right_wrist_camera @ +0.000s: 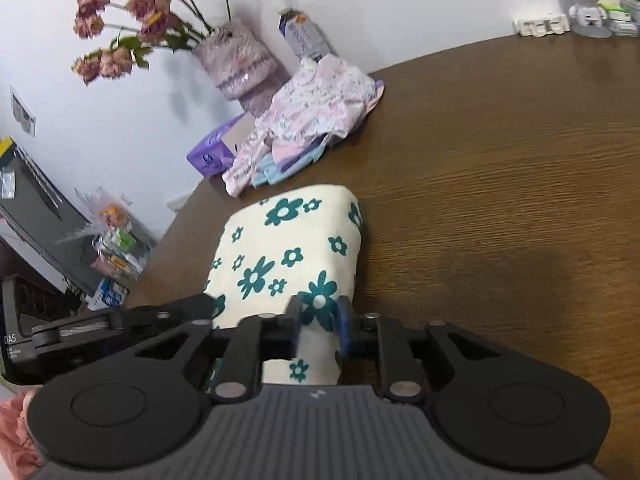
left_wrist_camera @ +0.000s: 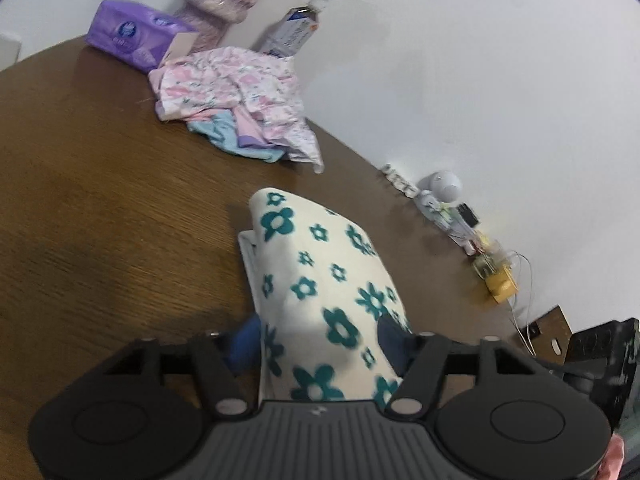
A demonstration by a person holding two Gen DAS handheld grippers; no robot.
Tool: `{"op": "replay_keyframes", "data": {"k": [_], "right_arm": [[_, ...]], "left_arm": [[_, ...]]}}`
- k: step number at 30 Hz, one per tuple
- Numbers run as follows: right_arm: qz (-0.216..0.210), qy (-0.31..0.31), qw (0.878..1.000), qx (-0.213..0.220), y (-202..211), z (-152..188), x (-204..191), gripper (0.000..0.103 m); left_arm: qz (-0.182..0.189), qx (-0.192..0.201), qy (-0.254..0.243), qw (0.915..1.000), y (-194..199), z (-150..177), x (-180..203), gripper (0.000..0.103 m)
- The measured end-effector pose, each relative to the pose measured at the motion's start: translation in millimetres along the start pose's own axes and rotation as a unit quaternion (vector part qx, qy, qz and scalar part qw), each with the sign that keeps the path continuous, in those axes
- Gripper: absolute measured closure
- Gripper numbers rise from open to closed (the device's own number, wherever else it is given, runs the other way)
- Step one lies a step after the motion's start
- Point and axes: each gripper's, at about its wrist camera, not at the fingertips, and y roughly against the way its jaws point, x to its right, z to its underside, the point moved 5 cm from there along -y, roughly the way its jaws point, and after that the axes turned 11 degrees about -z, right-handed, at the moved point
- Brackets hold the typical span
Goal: Fold clothes
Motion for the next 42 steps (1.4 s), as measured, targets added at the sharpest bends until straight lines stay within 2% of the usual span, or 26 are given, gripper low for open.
{"op": "replay_keyframes", "data": {"k": [1, 9, 18, 25, 28, 31, 34, 38, 40, 42], "right_arm": [[0.003, 0.005, 1.0, 0.003, 4.2, 2.3, -1.2, 0.06], [0.013, 0.023, 1.0, 0.011, 26.3, 19.7, -4.0, 0.06], [0.041, -0.006, 0.998, 0.057, 76.5, 30.2, 34.4, 0.057], [0.054, -0.024, 0.995, 0.077, 100.9, 33.9, 59.2, 0.056], [0.057, -0.024, 0.995, 0.081, 106.5, 36.1, 62.4, 0.056], [0.055, -0.023, 0.995, 0.079, 105.9, 39.1, 60.7, 0.056], [0.044, -0.012, 0.996, 0.074, 101.4, 41.9, 50.8, 0.056], [0.037, 0.013, 0.997, 0.071, 93.0, 44.4, 32.2, 0.056], [0.033, 0.016, 0.997, 0.067, 85.8, 43.0, 26.3, 0.056], [0.029, 0.018, 0.997, 0.063, 78.3, 41.4, 20.6, 0.056]], "left_arm": [[0.0, -0.004, -0.008, 1.0, 1.6, 3.5, 1.6, 0.041], [0.012, -0.039, -0.055, 0.9977, -2.9, 32.1, 24.3, 0.059], [0.024, -0.075, -0.125, 0.989, -24.4, 66.6, 94.4, 0.06], [0.03, -0.088, -0.139, 0.9859, -53.1, 77.6, 134.2, 0.06], [0.052, -0.072, -0.155, 0.984, -37.8, 77.1, 136.1, 0.058], [0.059, -0.037, -0.163, 0.9842, -9.0, 71.9, 124.3, 0.056], [0.032, 0.006, -0.145, 0.9889, 21.0, 61.7, 96.2, 0.052], [-0.018, 0.055, -0.099, 0.9934, 45.2, 39.3, 50.2, 0.05], [-0.031, 0.07, -0.084, 0.9935, 51.7, 29.3, 31.6, 0.05], [-0.027, 0.07, -0.078, 0.9942, 46.8, 19.7, 22.3, 0.05]]}}
